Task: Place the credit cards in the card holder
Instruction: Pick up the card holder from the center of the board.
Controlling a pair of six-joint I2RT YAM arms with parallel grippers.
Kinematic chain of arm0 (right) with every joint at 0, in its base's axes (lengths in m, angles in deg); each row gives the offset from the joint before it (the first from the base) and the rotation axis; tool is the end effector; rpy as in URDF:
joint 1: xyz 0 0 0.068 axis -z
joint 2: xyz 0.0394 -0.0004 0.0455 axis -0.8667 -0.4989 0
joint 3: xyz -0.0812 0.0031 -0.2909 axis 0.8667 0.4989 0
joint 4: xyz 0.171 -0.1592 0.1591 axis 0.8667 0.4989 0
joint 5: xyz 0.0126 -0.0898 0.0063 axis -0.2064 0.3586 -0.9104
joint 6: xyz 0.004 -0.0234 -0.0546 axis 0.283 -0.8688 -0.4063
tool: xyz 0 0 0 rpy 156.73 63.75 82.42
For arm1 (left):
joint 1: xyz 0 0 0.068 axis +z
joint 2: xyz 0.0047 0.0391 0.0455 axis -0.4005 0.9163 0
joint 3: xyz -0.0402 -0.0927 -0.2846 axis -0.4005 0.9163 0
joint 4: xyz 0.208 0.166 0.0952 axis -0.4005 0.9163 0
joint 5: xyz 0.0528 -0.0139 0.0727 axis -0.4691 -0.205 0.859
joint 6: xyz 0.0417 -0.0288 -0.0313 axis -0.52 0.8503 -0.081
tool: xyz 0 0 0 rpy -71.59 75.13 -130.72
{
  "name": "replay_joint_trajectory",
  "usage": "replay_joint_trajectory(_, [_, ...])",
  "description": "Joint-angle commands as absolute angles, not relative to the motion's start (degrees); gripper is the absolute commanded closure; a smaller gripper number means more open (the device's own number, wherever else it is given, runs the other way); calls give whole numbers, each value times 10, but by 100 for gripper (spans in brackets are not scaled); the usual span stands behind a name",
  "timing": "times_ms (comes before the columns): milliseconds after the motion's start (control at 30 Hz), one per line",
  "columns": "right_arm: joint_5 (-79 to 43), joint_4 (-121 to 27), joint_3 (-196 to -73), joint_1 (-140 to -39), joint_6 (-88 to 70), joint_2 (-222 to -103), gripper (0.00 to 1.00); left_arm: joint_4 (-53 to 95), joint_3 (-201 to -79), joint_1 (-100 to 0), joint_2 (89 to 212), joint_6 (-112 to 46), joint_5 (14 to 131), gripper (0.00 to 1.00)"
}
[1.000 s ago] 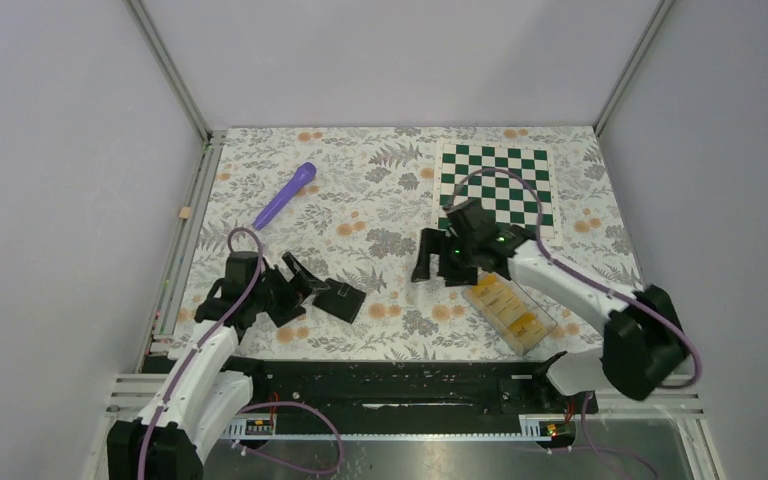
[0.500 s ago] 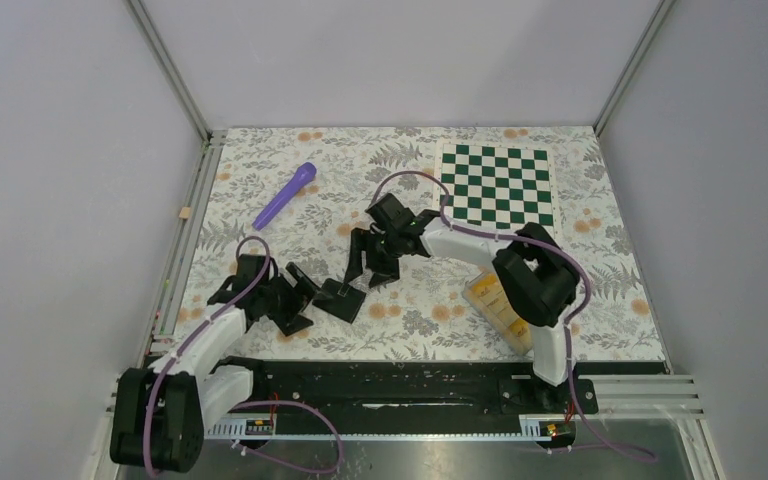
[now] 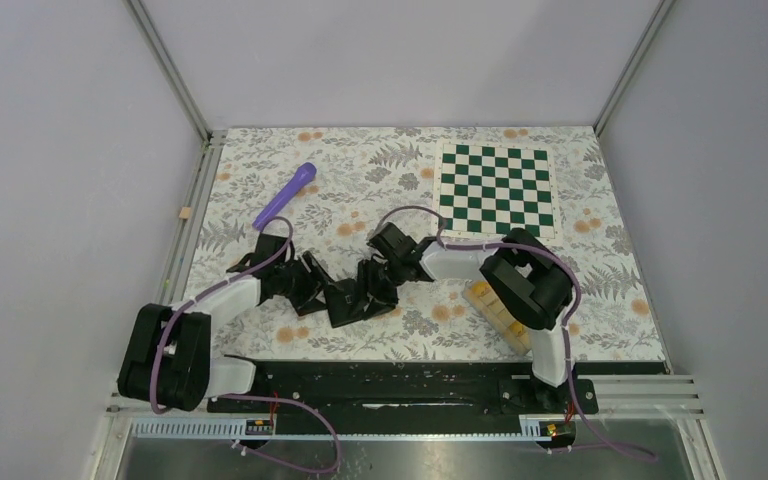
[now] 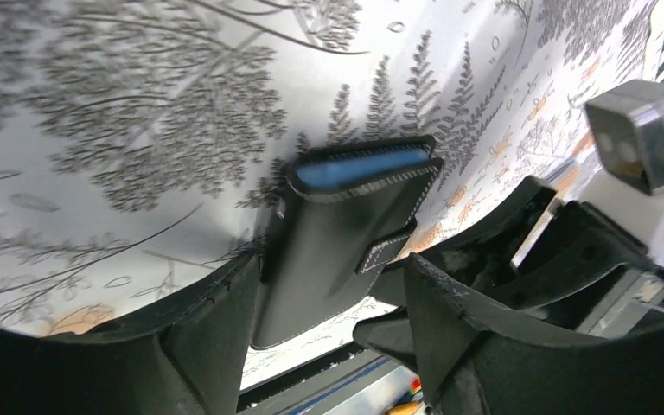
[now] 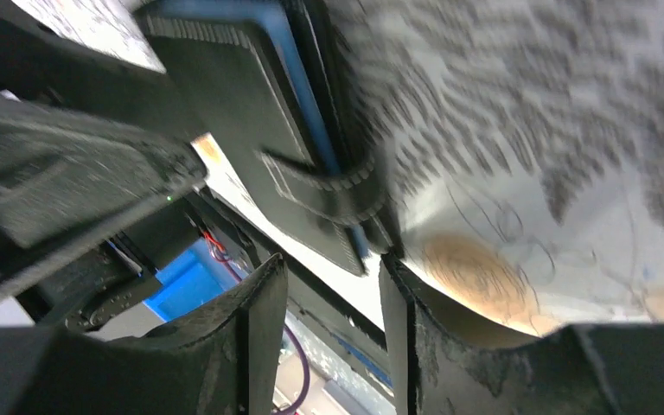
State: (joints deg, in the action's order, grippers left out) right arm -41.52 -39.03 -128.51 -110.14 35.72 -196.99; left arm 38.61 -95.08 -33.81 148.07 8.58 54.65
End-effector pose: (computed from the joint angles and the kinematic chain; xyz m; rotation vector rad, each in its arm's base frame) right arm 0.2666 0.3532 0.1397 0.2172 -2.8723 -1.2221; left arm 0.2113 -0.0576 0.1474 -0.8670 2.6644 -0.9374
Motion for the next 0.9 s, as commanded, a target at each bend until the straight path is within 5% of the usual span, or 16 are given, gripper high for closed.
replay_joint_trajectory(0, [-442,-466,-1216,-1111,412,-1894,50,405,-1005,-373,1508,42,573,37])
replay_joint_trajectory(167, [-374,-429,-1184,-1107,404,-1853,47,502,-1036,-382,1485,-5,645,27])
replay_joint_trajectory(367, [-375,-436,-1199,-1086,399,-1872,46,510,-1003,-383,1465,-20,620,28])
replay_joint_trajectory(867, [-488,-641,-1219,-1076,469,-1985,49,398,-950,-383,1500,31,543,58])
